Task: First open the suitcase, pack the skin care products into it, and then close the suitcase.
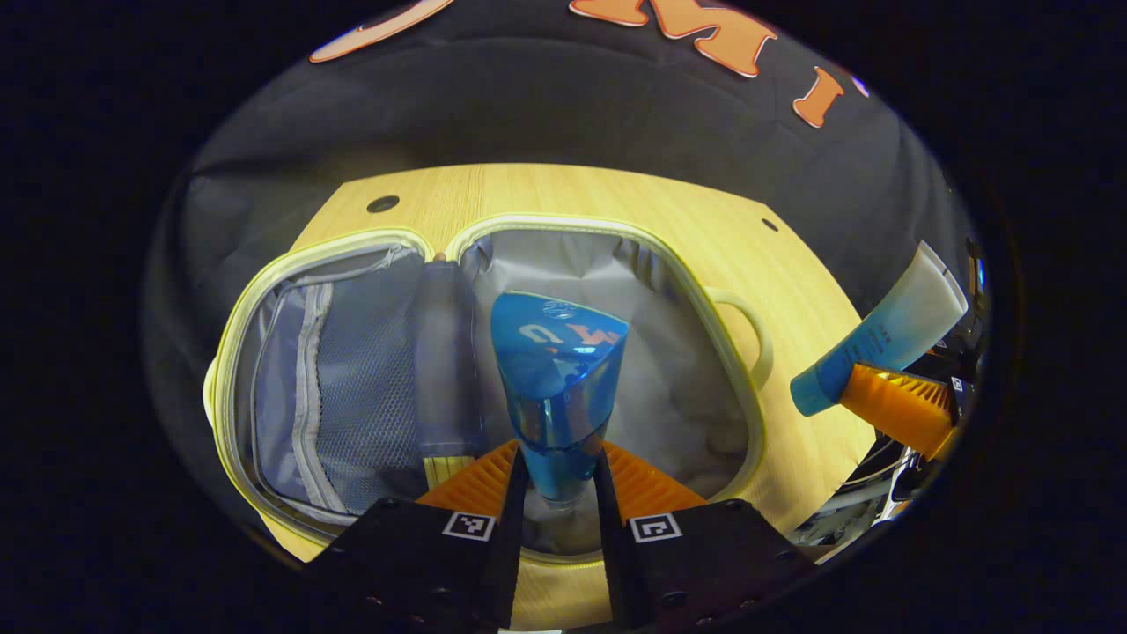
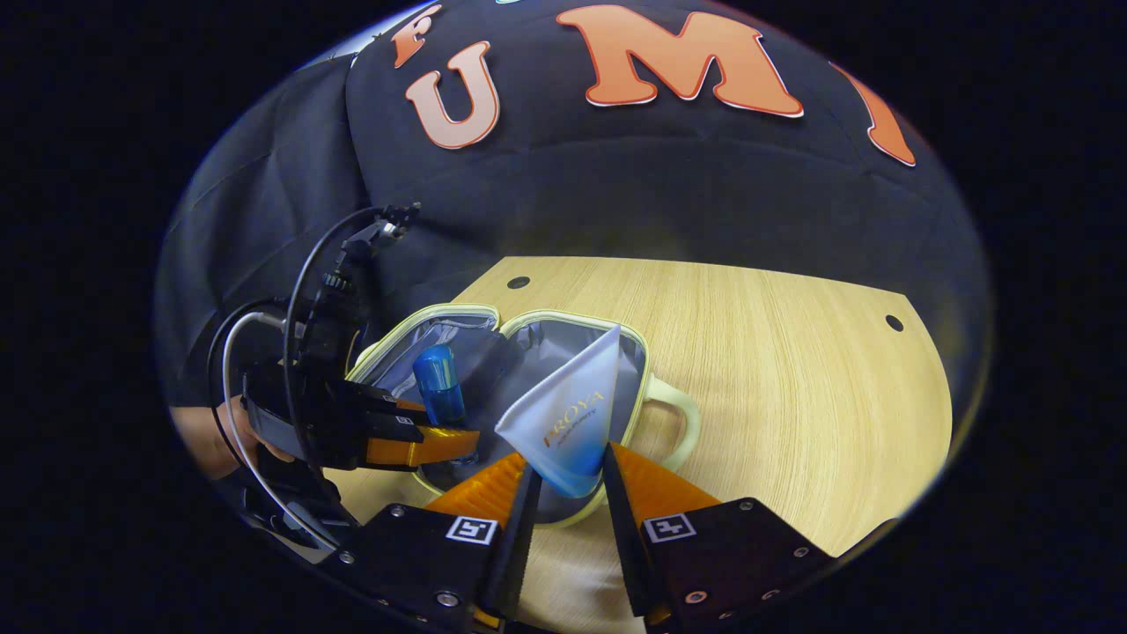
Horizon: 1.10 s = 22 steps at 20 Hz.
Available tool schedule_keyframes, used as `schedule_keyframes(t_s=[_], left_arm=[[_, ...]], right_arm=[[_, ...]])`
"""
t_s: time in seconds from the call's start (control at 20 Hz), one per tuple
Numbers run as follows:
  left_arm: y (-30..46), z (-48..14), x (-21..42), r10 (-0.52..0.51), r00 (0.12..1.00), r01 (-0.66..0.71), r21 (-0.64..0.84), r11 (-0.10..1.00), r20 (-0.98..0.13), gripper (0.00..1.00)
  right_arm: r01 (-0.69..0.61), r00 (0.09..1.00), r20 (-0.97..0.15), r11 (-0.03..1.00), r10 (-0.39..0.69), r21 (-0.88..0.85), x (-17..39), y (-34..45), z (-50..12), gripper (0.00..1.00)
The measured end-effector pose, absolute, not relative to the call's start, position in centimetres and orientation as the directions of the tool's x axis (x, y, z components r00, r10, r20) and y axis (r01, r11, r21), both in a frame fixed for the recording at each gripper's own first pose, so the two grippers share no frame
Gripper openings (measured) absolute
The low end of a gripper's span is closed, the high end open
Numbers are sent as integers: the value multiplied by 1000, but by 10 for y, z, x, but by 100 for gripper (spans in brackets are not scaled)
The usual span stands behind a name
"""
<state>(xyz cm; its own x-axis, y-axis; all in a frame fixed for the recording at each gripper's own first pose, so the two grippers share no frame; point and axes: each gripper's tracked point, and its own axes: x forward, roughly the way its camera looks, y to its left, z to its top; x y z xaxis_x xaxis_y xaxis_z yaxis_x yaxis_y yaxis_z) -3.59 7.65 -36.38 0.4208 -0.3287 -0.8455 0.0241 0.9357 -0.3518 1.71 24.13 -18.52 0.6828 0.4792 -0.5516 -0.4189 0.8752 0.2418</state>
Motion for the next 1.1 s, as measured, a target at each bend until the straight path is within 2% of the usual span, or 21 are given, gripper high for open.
schedule_keyframes(t_s=[0.3, 0.35, 0.65, 0.85, 1.0, 1.05, 1.1], left_arm=[[63, -397, -34, -327, 302, -60, -360, 931, -895, 41], [62, -396, -29, -318, 313, -67, -354, 933, -895, 41], [64, -423, -24, -248, 232, -140, -284, 948, -941, 41], [65, -422, -20, -219, 248, -172, -266, 949, -944, 41], [69, -405, -7, -211, 347, -155, -277, 948, -914, 47], [77, -394, -3, -184, 380, -140, -253, 957, -907, 54], [86, -385, -1, -163, 413, -128, -234, 964, -896, 56]], right_arm=[[-456, 627, -569, 843, 533, 286, 33, 246, -202, 46], [-456, 623, -569, 840, 537, 294, 37, 246, -204, 46], [-464, 590, -569, 817, 573, 342, 44, 249, -210, 46], [-469, 561, -576, 802, 595, 371, 52, 258, -217, 46], [-480, 535, -590, 792, 605, 377, 49, 264, -223, 46], [-481, 523, -596, 789, 609, 382, 49, 268, -226, 46], [-482, 513, -601, 785, 613, 389, 48, 272, -229, 46]])
